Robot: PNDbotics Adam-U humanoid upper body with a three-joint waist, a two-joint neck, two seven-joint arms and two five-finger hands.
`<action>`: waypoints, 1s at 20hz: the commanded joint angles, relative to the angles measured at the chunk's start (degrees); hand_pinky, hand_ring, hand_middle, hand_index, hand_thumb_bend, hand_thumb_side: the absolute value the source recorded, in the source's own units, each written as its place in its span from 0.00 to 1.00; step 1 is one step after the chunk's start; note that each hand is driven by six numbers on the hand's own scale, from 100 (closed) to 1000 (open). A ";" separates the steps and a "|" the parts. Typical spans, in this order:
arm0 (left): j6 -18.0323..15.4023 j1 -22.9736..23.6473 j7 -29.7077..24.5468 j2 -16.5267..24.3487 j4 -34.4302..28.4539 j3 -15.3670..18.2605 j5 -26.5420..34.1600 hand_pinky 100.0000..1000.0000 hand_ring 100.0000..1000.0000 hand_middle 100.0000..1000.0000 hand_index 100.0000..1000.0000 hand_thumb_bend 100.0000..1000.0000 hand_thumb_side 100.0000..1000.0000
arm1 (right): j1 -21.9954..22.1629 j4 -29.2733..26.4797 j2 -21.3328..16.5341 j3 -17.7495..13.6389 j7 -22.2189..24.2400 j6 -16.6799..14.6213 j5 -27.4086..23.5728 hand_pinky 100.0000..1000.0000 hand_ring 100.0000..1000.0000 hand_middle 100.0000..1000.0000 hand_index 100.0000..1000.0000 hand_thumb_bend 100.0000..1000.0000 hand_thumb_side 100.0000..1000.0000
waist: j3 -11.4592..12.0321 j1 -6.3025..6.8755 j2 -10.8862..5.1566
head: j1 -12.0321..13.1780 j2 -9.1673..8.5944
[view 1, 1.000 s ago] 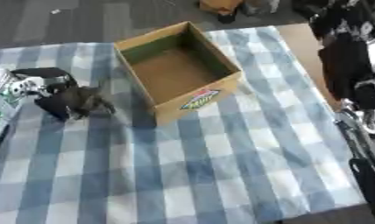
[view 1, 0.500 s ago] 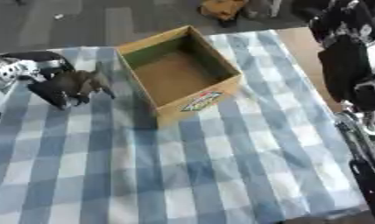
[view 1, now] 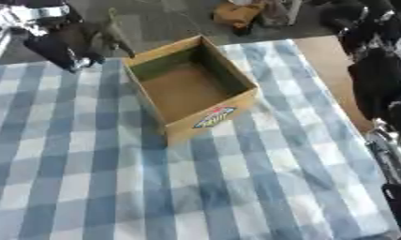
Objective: Pick up objects on the table and place them in the box.
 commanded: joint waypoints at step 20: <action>-8.83 -4.74 6.18 -5.92 0.12 0.60 8.40 0.53 0.56 0.42 0.06 0.00 0.16 | -5.45 -0.51 0.15 1.86 2.61 -0.77 -1.54 0.92 1.00 0.71 0.96 0.84 1.00 | -4.94 0.98 4.06 | 6.21 -4.35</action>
